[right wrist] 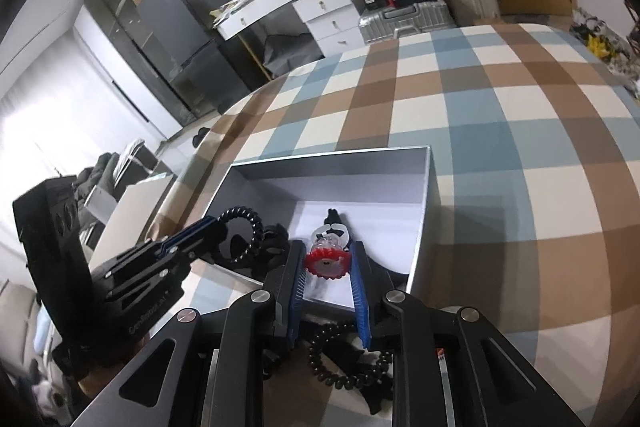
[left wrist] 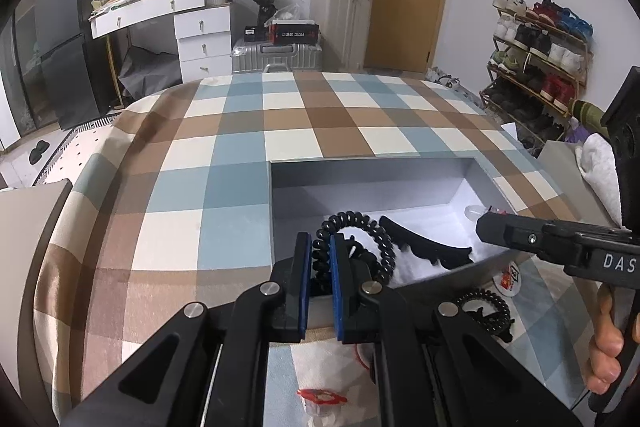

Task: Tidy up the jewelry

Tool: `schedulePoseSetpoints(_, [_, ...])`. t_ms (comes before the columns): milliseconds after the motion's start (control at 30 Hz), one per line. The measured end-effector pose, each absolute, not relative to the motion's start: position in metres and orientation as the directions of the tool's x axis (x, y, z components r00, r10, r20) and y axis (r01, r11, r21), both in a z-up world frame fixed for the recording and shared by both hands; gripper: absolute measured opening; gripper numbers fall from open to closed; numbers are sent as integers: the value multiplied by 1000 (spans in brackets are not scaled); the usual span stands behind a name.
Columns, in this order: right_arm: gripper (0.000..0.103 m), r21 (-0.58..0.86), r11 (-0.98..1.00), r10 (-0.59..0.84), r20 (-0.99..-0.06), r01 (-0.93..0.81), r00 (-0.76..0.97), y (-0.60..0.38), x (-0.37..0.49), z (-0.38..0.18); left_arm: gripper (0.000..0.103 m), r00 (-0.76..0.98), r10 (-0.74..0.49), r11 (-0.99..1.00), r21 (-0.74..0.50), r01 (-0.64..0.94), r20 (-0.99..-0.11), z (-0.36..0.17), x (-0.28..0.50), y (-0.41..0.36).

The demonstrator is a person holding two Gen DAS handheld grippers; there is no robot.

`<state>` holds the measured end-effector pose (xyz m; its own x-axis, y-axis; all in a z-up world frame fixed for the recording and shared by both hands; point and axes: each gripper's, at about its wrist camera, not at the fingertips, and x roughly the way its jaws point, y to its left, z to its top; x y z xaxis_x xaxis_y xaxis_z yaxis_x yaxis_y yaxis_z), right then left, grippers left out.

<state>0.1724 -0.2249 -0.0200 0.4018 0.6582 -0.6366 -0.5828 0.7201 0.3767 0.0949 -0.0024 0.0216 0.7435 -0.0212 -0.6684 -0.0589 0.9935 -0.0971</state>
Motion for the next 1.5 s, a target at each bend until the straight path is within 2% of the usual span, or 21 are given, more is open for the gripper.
schedulePoseSetpoints(67, [27,388,696,687,-604,-604,404,-229,166,-15,5,752,-38,993,-106,-43,-658,24,90,-4])
schedulePoseSetpoints(133, [44,403,663,726,-551,-632,411,-238,158,-7,11,759,-52,993,-112,-28,-649,28,85,-5])
schedulePoseSetpoints(167, [48,399,661,730,-537,-636,422,-242,154,-4,15,765,-56,993,-114,-23,-641,31,82,-6])
schedulePoseSetpoints(233, [60,390,661,732,-523,-641,436,-249,148,2,38,777,-61,993,-119,-18,-627,35,75,-7])
schedulePoseSetpoints(300, [63,391,668,729,-513,-633,453,-258,145,5,49,783,-73,992,-127,-9,-618,39,69,-7])
schedulePoseSetpoints(333, [69,390,674,726,-509,-628,463,-264,143,7,58,783,-77,992,-129,-4,-618,40,65,-7])
schedulePoseSetpoints(367, [73,381,685,716,-509,-621,478,-269,141,8,61,783,-80,992,-130,0,-617,41,62,-7])
schedulePoseSetpoints(433, [89,355,710,692,-514,-609,507,-278,136,8,76,791,-88,991,-136,6,-605,43,53,-7])
schedulePoseSetpoints(500, [95,329,734,667,-515,-594,539,-285,130,5,86,795,-80,992,-130,2,-601,43,46,-7])
schedulePoseSetpoints(567, [100,314,752,645,-532,-579,549,-289,127,1,87,804,-62,994,-110,-5,-591,42,39,-9])
schedulePoseSetpoints(600, [101,306,756,639,-537,-578,551,-289,127,-1,92,807,-51,996,-94,-6,-589,42,37,-9])
schedulePoseSetpoints(633, [101,294,759,633,-540,-580,555,-289,125,-3,101,807,-39,997,-82,-12,-590,41,36,-10])
schedulePoseSetpoints(867, [103,192,791,563,-602,-581,566,-288,120,-24,102,802,-40,997,-73,-4,-596,25,25,-7])
schedulePoseSetpoints(1000, [103,133,823,498,-635,-552,590,-289,125,-37,102,801,18,1000,22,-5,-599,21,22,-15])
schedulePoseSetpoints(1300, [103,33,864,375,-707,-502,599,-281,133,-57,102,766,-21,997,-67,-29,-643,7,27,-4])
schedulePoseSetpoints(1500, [103,-13,892,294,-743,-452,601,-278,141,-63,102,769,-3,997,-64,-49,-640,0,26,-2])
